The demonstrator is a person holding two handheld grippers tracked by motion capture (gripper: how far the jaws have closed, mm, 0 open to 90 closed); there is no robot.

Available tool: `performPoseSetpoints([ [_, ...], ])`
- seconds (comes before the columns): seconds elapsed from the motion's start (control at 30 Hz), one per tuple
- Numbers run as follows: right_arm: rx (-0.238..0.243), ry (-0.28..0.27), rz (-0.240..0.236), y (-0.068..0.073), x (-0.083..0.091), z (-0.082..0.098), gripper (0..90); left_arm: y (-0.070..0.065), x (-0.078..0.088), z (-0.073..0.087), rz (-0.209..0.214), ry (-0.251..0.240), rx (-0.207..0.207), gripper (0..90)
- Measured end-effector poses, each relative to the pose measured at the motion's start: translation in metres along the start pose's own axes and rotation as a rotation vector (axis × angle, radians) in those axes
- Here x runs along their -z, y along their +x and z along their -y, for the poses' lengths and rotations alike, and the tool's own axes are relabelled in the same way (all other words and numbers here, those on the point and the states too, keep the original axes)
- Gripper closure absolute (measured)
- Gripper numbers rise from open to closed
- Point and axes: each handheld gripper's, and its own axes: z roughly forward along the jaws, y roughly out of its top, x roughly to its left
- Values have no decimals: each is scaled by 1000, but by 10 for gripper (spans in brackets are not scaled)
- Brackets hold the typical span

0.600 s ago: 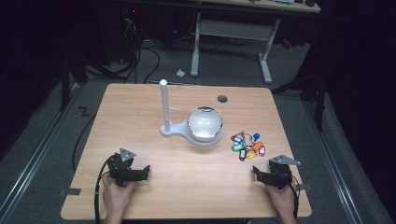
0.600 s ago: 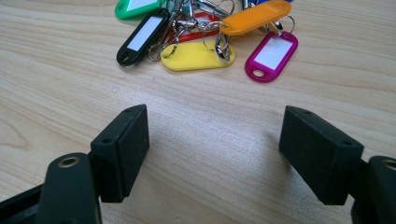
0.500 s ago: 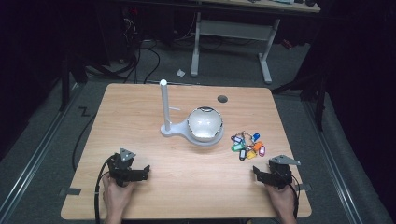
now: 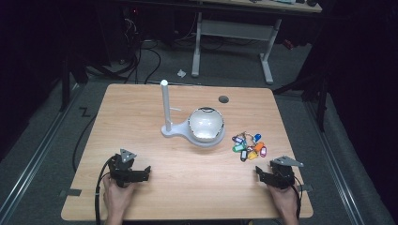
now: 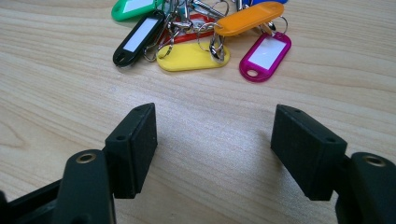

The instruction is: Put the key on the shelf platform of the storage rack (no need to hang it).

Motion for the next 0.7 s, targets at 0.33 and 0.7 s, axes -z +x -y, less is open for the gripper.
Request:
performPoseSetpoints([
  [0.33,-1,-3,1,0,6,3,425,0,0,0,1,1,-1,6],
  [0.7,3,-34,-25,4,16,2,445,0,0,0,1,0,-1,7],
])
